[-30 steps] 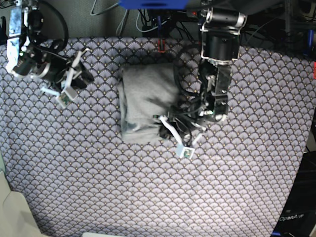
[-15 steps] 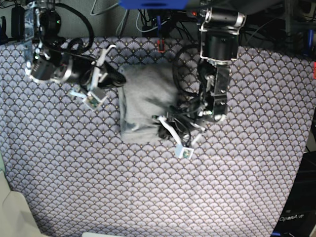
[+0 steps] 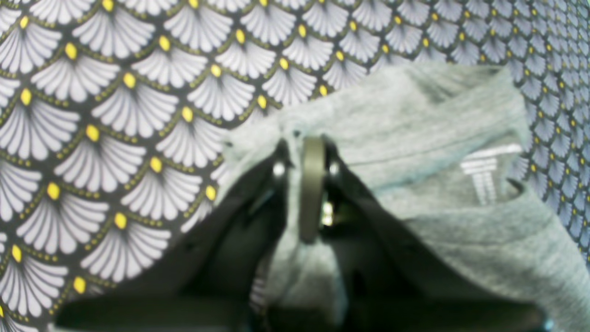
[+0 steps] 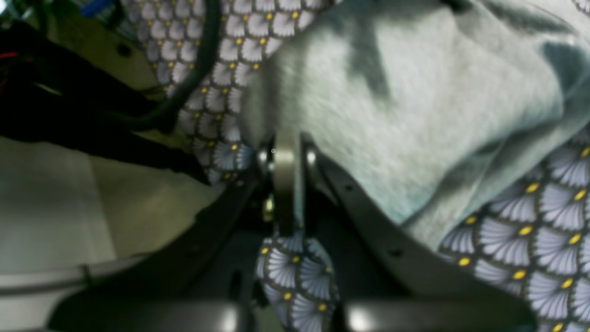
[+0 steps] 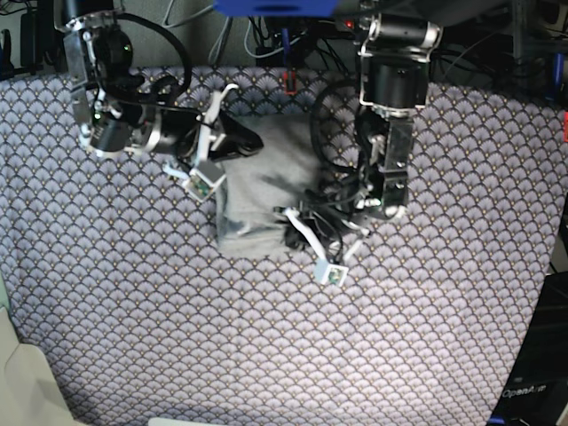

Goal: Fold the T-shirt properly
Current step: 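Hold the bundle's side with the right gripper and smooth its edge with the left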

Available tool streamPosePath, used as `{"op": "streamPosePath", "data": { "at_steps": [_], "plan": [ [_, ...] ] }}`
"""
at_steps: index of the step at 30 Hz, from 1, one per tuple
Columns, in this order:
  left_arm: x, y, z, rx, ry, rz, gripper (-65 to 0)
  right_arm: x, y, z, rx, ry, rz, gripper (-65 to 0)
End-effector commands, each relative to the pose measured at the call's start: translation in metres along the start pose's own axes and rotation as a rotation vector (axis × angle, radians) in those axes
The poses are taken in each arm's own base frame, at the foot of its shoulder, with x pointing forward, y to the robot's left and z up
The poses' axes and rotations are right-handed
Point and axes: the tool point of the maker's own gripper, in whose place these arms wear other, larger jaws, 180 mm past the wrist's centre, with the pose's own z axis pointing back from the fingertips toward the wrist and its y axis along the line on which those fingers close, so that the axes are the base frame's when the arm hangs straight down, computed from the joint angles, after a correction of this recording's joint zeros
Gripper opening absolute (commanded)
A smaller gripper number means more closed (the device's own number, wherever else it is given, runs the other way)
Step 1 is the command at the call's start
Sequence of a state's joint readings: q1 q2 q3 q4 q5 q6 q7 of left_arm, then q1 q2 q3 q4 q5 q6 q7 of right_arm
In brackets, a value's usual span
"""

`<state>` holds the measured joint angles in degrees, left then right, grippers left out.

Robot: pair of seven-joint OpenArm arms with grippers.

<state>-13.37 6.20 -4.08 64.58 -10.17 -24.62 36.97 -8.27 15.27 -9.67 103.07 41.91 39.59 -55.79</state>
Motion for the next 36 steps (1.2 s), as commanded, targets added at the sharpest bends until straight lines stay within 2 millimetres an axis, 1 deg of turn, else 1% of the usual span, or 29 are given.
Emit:
{"op": "streamPosePath", "data": {
  "at_steps": [1, 4, 7, 10, 13, 14, 16, 19, 21, 28, 30, 33, 35, 36],
  "plan": [
    [0.018, -0.005, 0.0, -0.014, -0.041, -0.015, -65.0, 0.01, -0.005, 0.001, 0.003, -0.039, 0.008, -64.3],
    [0.023, -0.003, 0.0, -0.012, -0.046, -0.021, -65.0, -0.004, -0.021, -0.005, -0.007, -0.019, -0.054, -64.3],
    [0.024, -0.003, 0.0, -0.012, -0.048, -0.022, -65.0, -0.024, -0.03, -0.013, 0.004, -0.009, -0.113, -64.3],
    [0.025, -0.004, 0.0, -0.013, -0.049, -0.024, -65.0, -0.044, -0.031, -0.02, 0.021, 0.006, -0.16, -64.3],
    [0.025, -0.003, 0.0, -0.013, -0.05, -0.026, -65.0, -0.06, -0.028, -0.025, 0.036, 0.02, -0.196, -64.3],
    [0.027, -0.003, 0.0, -0.013, -0.053, -0.026, -65.0, -0.069, -0.026, -0.028, 0.043, 0.028, -0.219, -64.3],
    [0.035, -0.001, 0.001, -0.008, -0.064, -0.034, -65.0, -0.079, -0.024, -0.031, 0.048, 0.028, -0.253, -64.3],
    [0.038, 0.0, 0.001, -0.01, -0.071, -0.032, -65.0, -0.086, -0.023, -0.034, 0.051, 0.031, -0.273, -64.3],
    [0.041, 0.0, 0.002, -0.01, -0.077, -0.034, -65.0, -0.089, -0.026, -0.032, 0.044, 0.04, -0.271, -64.3],
    [0.084, 0.0, 0.006, -0.007, -0.143, -0.075, -65.0, -0.09, -0.031, -0.028, 0.035, 0.047, -0.259, -64.3],
    [0.093, 0.005, 0.013, 0.008, -0.165, -0.094, -65.0, -0.091, -0.03, -0.028, 0.037, 0.052, -0.26, -64.3],
    [0.109, 0.005, 0.023, 0.02, -0.209, -0.119, -65.0, -0.091, -0.03, -0.028, 0.037, 0.052, -0.26, -64.3],
    [0.123, 0.01, 0.036, 0.04, -0.25, -0.152, -65.0, -0.092, -0.03, -0.028, 0.037, 0.056, -0.258, -64.3],
    [0.126, 0.013, 0.042, 0.052, -0.255, -0.166, -65.0, -0.092, -0.03, -0.028, 0.037, 0.056, -0.258, -64.3]
  ]
}}
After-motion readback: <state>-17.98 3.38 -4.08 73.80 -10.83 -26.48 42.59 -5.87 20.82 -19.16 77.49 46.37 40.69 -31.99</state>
